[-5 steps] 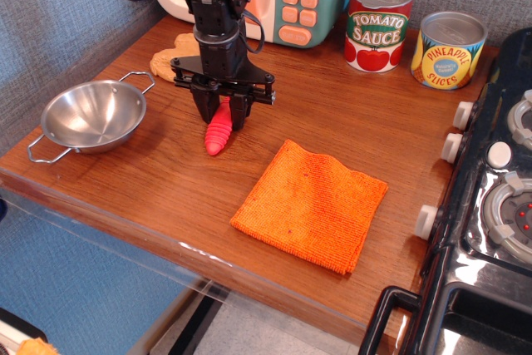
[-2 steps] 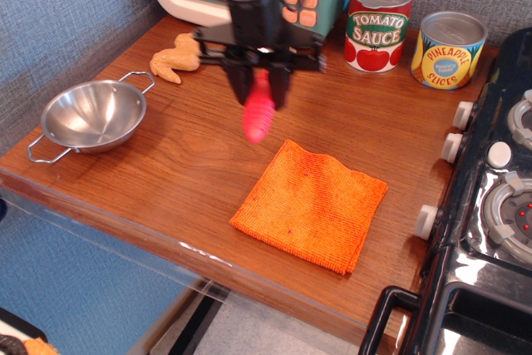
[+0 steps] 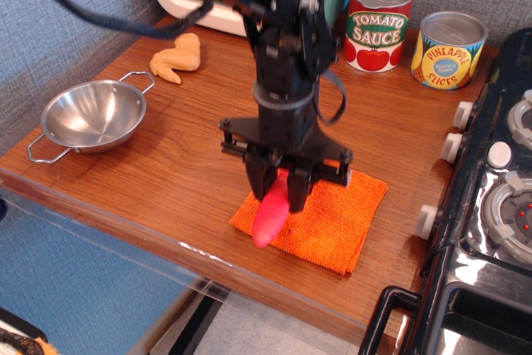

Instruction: Place the red spoon on the orange towel

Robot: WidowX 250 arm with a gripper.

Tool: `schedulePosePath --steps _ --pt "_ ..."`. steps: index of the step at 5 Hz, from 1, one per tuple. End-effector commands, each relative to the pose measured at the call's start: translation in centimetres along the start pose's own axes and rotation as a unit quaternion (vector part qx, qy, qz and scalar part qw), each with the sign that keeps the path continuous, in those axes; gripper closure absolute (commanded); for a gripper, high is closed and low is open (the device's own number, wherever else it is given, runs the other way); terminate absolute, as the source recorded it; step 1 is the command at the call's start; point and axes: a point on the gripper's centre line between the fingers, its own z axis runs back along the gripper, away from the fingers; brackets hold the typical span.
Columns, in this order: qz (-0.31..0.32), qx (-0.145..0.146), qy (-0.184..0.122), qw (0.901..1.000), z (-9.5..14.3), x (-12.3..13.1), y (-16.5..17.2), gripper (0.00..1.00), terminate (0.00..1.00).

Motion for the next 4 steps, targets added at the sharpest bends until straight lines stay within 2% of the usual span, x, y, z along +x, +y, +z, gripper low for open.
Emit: schedulePosePath --steps 1,2,3,4 --pt "-0.034 -0.006 -0.03 0.9989 -0.3 -0.5 -0.4 1.0 0.0" --pt "-0.035 -0.005 -0.034 0.9988 -0.3 -0.1 -0.2 0.0 0.0" --pt "-0.045 -0.01 -0.039 0.9982 0.1 0.1 0.0 0.0 0.0" --pt "-0.038 -0.005 -0.064 0.9972 3.5 0.2 1.6 0.0 0.0"
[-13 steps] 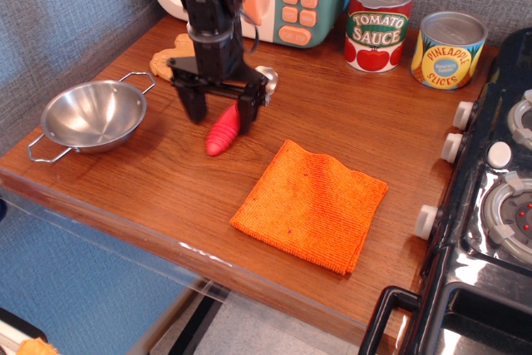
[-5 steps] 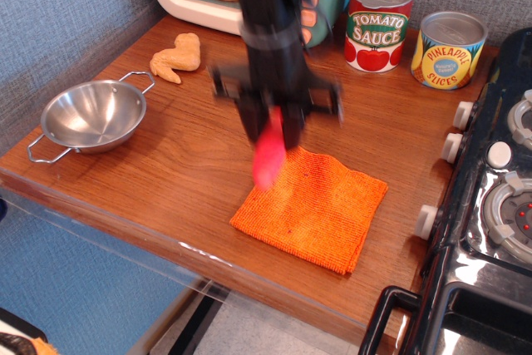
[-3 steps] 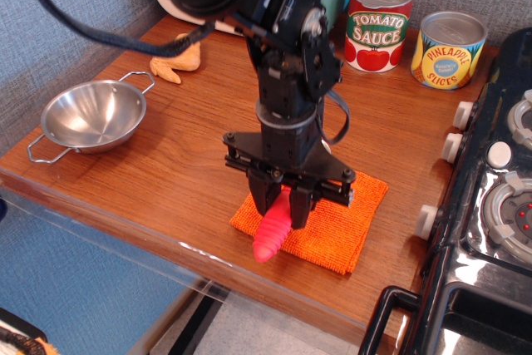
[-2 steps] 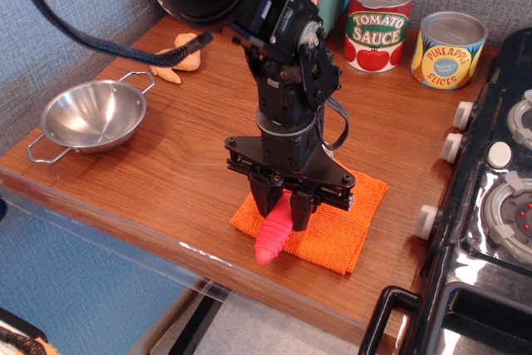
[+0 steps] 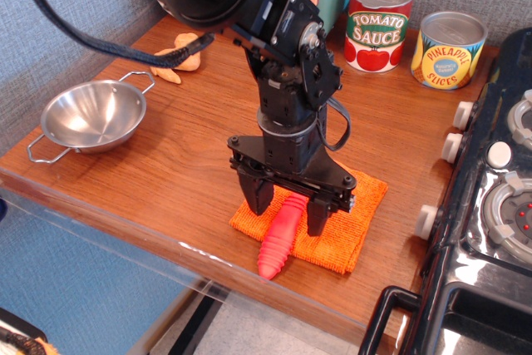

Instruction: Place the red spoon on the orange towel

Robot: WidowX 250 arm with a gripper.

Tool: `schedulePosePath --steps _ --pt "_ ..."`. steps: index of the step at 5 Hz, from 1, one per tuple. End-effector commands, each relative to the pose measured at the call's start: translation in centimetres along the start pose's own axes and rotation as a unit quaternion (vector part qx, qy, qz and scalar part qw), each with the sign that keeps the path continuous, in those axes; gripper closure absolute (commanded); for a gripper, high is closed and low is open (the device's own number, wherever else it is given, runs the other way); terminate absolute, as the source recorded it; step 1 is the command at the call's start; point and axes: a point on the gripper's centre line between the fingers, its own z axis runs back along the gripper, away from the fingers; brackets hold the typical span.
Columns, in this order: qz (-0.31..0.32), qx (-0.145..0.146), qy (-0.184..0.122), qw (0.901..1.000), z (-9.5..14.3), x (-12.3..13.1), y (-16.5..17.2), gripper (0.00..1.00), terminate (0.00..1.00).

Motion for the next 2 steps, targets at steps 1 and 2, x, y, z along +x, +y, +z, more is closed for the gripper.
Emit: schedulePosePath --steps 1,2 --pt "0.033 0.015 -0.053 0.9979 6.3 0.9 4.4 0.0 0.0" --pt "0.043 0.017 -0.029 0.9985 5.7 1.6 5.8 0.0 0.0"
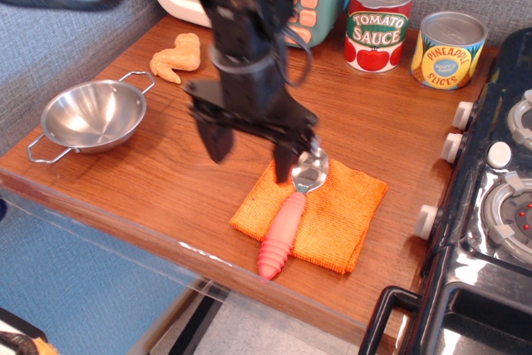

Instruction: Place the red spoon on the orange towel

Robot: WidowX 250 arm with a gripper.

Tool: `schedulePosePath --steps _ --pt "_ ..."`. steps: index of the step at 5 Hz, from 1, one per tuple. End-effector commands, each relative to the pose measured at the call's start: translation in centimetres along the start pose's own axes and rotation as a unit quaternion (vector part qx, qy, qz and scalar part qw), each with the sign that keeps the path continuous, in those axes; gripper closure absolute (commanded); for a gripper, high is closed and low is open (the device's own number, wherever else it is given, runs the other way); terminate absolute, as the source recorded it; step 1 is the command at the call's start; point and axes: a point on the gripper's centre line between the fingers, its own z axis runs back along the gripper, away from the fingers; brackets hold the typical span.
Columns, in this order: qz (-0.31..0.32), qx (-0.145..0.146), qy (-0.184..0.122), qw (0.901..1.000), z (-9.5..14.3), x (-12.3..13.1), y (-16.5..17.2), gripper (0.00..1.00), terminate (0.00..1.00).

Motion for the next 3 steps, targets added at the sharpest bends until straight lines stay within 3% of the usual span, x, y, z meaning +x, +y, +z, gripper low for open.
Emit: schedulePosePath --steps 1,2,3 --pt "-0.003 0.006 0.013 0.9999 -0.18 1.46 1.81 0.0 0.0" --pt "-0.003 0.006 0.013 0.9999 -0.18 1.46 1.81 0.0 0.0" --pt "-0.003 0.006 0.013 0.9999 -0.18 1.46 1.81 0.0 1.0"
